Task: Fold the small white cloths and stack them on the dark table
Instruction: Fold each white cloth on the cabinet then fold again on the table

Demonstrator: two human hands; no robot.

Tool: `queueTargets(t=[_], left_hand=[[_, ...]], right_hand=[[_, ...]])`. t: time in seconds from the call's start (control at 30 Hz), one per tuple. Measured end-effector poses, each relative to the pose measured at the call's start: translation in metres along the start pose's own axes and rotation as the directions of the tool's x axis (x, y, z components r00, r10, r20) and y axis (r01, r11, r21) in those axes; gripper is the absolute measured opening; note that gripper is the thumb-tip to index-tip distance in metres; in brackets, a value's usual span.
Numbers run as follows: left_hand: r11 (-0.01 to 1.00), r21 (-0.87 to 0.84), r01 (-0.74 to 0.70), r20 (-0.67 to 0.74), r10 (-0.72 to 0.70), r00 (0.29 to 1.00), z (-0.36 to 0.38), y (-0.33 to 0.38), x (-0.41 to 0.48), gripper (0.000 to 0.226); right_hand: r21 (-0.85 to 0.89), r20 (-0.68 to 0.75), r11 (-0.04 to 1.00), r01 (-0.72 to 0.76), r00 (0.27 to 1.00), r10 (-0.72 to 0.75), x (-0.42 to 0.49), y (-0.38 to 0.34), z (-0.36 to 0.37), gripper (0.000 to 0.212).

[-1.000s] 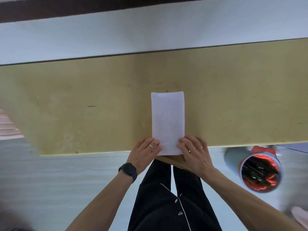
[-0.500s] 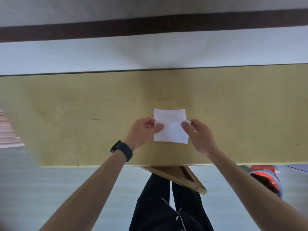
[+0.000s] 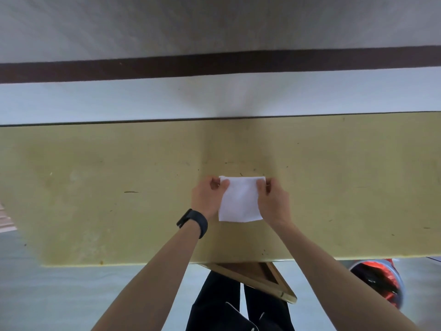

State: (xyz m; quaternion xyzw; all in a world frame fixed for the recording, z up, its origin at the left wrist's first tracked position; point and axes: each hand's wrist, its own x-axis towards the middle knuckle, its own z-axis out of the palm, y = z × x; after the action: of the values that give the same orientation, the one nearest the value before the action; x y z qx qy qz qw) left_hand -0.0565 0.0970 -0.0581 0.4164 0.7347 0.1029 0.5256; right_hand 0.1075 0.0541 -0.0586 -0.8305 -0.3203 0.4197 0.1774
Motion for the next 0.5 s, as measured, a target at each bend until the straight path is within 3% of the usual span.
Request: queueTargets(t=[0.2, 0.5], left_hand=[[0.997, 0.075, -0.017, -0.063, 0.021, 0.998, 0.007, 0.001, 0.0, 0.023], [0.989, 0.147, -0.028, -0.071, 0.038, 0.997, 0.008, 0.001, -0.002, 0.027]], right_hand=[[-0.217, -0.03, 0.971, 0.098, 0.994, -0.106, -0.004, 0.002, 0.008, 0.021], [-0.404, -0.05, 0.913, 0.062, 0.995, -0.09, -0.012, -0.01, 0.01, 0.033]])
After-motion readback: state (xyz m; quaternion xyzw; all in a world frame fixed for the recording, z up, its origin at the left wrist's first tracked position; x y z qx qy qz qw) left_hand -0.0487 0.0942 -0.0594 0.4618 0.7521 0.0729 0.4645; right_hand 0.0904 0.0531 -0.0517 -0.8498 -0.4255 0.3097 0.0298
